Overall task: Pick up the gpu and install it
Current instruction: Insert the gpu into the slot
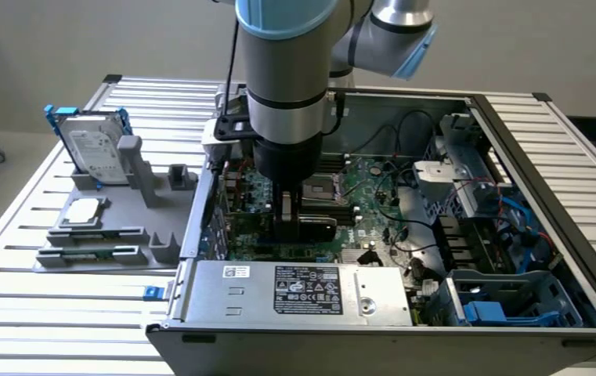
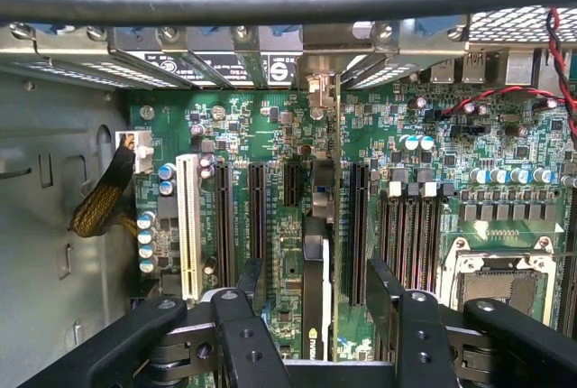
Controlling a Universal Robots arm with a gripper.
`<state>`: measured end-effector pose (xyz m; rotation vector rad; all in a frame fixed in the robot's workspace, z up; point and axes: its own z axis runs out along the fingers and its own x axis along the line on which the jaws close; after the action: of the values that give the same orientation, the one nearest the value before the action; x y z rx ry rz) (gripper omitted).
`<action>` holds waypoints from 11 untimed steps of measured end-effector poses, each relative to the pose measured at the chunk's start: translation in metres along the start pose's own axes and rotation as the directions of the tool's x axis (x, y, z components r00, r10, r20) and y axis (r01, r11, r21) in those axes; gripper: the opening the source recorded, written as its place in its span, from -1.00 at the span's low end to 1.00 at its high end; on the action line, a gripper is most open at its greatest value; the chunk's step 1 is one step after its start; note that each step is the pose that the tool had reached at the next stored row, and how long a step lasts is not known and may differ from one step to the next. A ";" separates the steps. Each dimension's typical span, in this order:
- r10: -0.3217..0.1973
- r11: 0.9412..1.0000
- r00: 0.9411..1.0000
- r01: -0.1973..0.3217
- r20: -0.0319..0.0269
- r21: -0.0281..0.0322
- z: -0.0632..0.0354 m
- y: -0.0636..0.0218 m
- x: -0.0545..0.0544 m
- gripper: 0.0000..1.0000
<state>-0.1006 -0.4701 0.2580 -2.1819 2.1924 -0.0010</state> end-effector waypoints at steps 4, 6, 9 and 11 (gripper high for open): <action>0.000 1.000 1.000 0.000 0.000 0.000 -0.0110 -0.0004 0.000 0.16; 0.000 1.000 1.000 0.000 0.000 0.000 -0.0176 -0.0006 -0.001 0.16; 0.000 1.000 1.000 0.000 0.000 0.000 -0.0277 -0.0010 -0.001 0.16; 0.000 1.000 1.000 0.000 0.000 0.000 -0.0343 -0.0012 -0.001 0.16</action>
<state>-0.1006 -0.4701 0.2923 -2.1817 2.1922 -0.0009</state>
